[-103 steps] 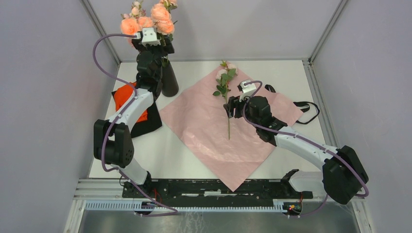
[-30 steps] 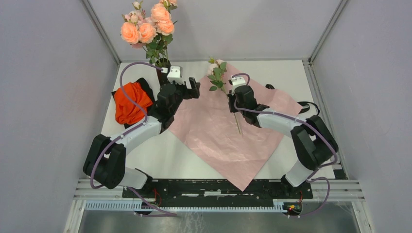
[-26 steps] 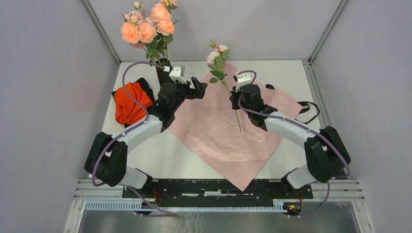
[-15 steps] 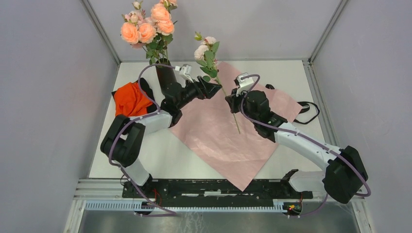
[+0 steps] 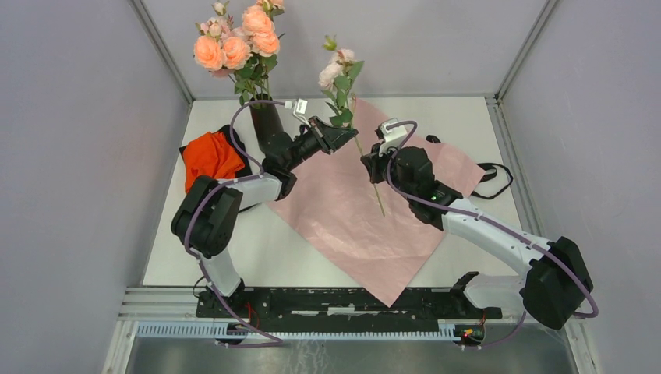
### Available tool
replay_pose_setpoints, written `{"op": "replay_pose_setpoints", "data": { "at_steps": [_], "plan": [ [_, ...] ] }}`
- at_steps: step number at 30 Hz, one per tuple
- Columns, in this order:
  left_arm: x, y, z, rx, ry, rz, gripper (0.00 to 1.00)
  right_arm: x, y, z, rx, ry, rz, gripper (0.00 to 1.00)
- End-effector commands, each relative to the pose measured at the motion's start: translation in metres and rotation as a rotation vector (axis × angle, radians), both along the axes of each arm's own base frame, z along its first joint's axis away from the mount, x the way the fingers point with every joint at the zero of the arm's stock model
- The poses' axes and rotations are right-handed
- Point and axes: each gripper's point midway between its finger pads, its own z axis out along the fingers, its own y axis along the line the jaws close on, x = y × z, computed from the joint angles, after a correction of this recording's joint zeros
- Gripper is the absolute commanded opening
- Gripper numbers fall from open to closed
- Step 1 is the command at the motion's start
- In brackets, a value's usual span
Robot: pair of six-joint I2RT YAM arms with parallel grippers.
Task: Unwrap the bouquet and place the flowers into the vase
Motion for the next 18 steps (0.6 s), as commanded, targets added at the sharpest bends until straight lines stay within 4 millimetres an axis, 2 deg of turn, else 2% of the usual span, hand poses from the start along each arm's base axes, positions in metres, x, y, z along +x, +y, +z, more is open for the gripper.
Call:
{"op": "replay_pose_setpoints", "data": {
  "at_steps": [1, 5, 9, 11, 13, 18],
  "plan": [
    [-0.005, -0.005, 0.021, -0.053, -0.054, -0.054, 0.02, -0.001, 0.001, 0.018, 0.033, -0.054, 0.006, 0.00],
    [-0.006, -0.006, 0.022, -0.038, -0.071, -0.059, 0.02, -0.001, 0.001, 0.020, 0.036, -0.057, 0.005, 0.00],
    [0.000, -0.005, 0.022, 0.041, -0.099, -0.024, 0.02, -0.001, -0.007, 0.023, 0.035, -0.076, -0.028, 0.38],
    [0.009, 0.000, 0.025, 0.122, -0.129, 0.035, 0.02, 0.000, -0.015, 0.025, 0.031, -0.089, -0.059, 0.48],
    [0.022, 0.008, 0.031, 0.219, -0.170, 0.113, 0.02, 0.000, -0.022, 0.029, 0.028, -0.104, -0.087, 0.51],
    [0.060, 0.039, 0.076, 0.411, -0.285, 0.365, 0.02, 0.001, -0.037, 0.027, -0.007, -0.123, -0.147, 0.51]
  ]
}}
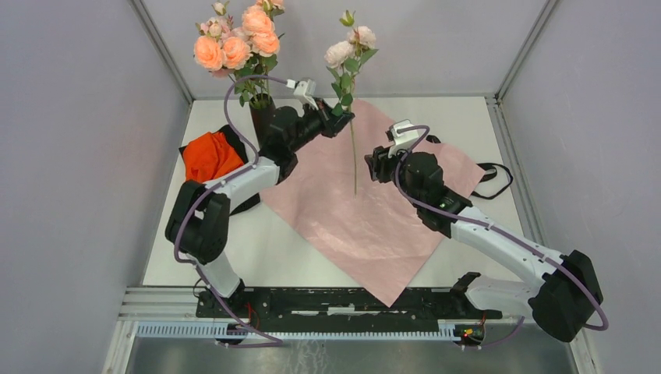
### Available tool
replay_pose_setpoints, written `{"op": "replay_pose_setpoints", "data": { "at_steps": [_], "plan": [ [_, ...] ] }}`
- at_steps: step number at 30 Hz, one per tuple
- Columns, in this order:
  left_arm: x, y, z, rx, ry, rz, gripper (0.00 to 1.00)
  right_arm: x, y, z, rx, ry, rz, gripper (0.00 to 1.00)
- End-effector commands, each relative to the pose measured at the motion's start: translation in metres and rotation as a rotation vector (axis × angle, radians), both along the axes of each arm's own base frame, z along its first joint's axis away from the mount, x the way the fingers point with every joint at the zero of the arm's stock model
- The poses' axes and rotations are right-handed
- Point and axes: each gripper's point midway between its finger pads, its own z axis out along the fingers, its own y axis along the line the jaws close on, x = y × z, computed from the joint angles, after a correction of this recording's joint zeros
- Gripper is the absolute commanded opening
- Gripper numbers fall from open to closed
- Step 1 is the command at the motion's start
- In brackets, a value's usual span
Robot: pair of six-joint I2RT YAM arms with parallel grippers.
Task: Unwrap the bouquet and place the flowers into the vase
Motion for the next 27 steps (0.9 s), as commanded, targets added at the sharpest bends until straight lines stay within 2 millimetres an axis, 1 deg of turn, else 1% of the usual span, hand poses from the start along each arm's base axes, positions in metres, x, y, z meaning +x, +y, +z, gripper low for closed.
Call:
{"op": "replay_pose_setpoints", "data": {
  "at_steps": [1, 5, 8, 11, 14, 19, 21, 24, 27],
  "plan": [
    [0.031, 0.042, 0.082, 0.197, -0.263, 0.253, 0.02, 0.004, -0.014, 0.013, -0.002, -0.059, -0.071, 0.51],
    [0.048, 0.068, 0.127, 0.296, -0.371, 0.414, 0.02, 0.003, -0.012, 0.005, -0.005, -0.049, -0.060, 0.51],
    [0.053, 0.093, 0.157, 0.355, -0.450, 0.550, 0.02, 0.004, -0.013, -0.004, -0.017, -0.037, -0.064, 0.51],
    [0.057, 0.122, 0.177, 0.437, -0.527, 0.704, 0.02, 0.005, -0.013, -0.011, -0.030, -0.028, -0.065, 0.51],
    [0.058, 0.151, 0.194, 0.463, -0.565, 0.820, 0.02, 0.008, -0.014, -0.020, -0.056, -0.016, -0.070, 0.51],
    [0.047, 0.198, 0.216, 0.442, -0.615, 1.040, 0.02, 0.012, -0.014, -0.030, -0.063, 0.001, -0.067, 0.51],
    [0.042, 0.213, 0.223, 0.414, -0.629, 1.104, 0.02, 0.013, -0.012, -0.032, -0.063, 0.004, -0.058, 0.51],
    [0.040, 0.230, 0.227, 0.395, -0.639, 1.164, 0.02, 0.013, -0.011, -0.037, -0.066, 0.014, -0.050, 0.50],
    [0.040, 0.237, 0.229, 0.382, -0.658, 1.180, 0.02, 0.013, -0.009, -0.040, -0.066, 0.018, -0.045, 0.50]
  ]
}}
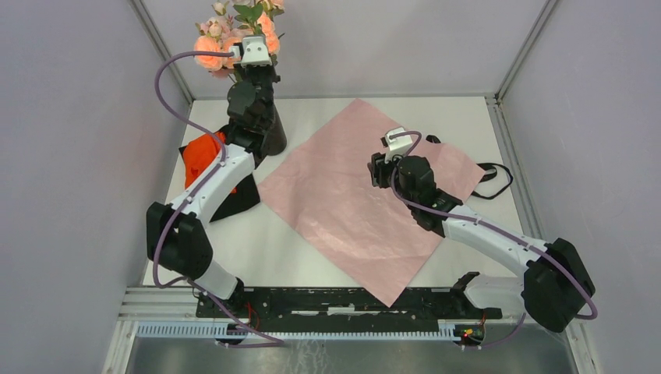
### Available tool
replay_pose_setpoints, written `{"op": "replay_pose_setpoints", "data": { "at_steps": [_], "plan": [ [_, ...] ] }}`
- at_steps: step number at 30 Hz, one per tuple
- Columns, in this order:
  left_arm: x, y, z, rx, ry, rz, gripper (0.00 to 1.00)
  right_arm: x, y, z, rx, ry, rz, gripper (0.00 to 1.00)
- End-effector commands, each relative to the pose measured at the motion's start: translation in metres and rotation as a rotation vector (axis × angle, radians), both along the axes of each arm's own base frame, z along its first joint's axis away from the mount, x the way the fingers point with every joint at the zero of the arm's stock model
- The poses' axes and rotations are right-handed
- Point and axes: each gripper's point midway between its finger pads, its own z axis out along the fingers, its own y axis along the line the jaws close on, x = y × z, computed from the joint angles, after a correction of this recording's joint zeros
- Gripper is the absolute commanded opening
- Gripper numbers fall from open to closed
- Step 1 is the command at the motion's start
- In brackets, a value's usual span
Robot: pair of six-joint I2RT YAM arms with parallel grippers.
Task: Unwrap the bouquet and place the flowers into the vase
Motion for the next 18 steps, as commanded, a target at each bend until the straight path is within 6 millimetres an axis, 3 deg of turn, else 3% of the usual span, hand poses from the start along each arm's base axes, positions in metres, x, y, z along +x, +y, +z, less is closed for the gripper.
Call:
{"op": "replay_pose_setpoints", "data": {
  "at_steps": [1, 10, 18],
  "plan": [
    [-0.024, 0.032, 0.046, -0.033, -0.161, 0.092, 0.02, 0.003, 0.004, 0.004, 0.019, -0.028, 0.014, 0.50],
    [-0.014, 0.040, 0.052, -0.005, -0.216, 0.072, 0.02, 0.003, 0.006, -0.003, 0.011, -0.017, 0.025, 0.50],
    [0.009, 0.042, 0.023, 0.002, -0.195, 0.019, 0.02, 0.004, 0.004, -0.009, -0.002, -0.009, 0.023, 0.49]
  ]
}}
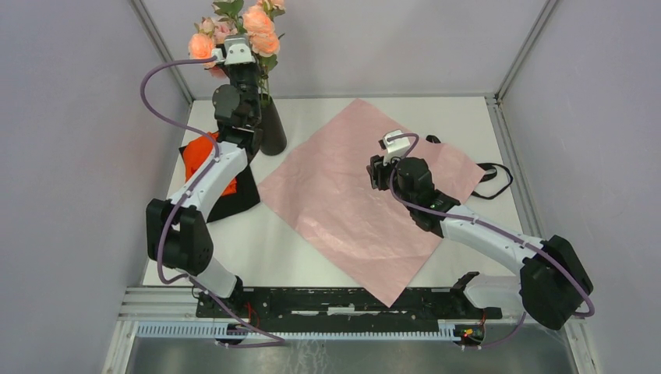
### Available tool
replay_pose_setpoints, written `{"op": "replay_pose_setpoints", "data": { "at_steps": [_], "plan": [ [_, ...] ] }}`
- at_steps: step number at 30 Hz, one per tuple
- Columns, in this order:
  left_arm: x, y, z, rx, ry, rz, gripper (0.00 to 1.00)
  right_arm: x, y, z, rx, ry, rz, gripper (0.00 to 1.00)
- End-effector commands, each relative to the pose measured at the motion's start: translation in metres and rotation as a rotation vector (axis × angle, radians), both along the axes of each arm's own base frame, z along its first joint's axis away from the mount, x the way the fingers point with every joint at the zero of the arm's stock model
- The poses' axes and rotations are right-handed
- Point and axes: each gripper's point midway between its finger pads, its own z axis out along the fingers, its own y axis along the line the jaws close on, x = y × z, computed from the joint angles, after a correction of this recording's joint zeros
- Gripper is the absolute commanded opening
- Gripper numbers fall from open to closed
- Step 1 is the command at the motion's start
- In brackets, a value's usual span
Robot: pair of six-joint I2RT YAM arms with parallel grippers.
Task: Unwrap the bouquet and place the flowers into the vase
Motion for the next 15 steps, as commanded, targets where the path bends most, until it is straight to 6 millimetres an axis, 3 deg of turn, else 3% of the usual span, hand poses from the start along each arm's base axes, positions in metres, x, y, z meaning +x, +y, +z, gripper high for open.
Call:
{"op": "replay_pose_setpoints", "data": {
  "at_steps": [1, 15],
  "plan": [
    [0.010, -0.004, -0.009, 0.000, -0.030, -0.049, 0.02, 0.004, 0.001, 0.003, 0.008, -0.024, 0.004, 0.49],
    [0.025, -0.008, -0.059, -0.035, 0.057, -0.078, 0.02, 0.008, 0.002, -0.008, 0.002, 0.001, 0.002, 0.48]
  ]
}}
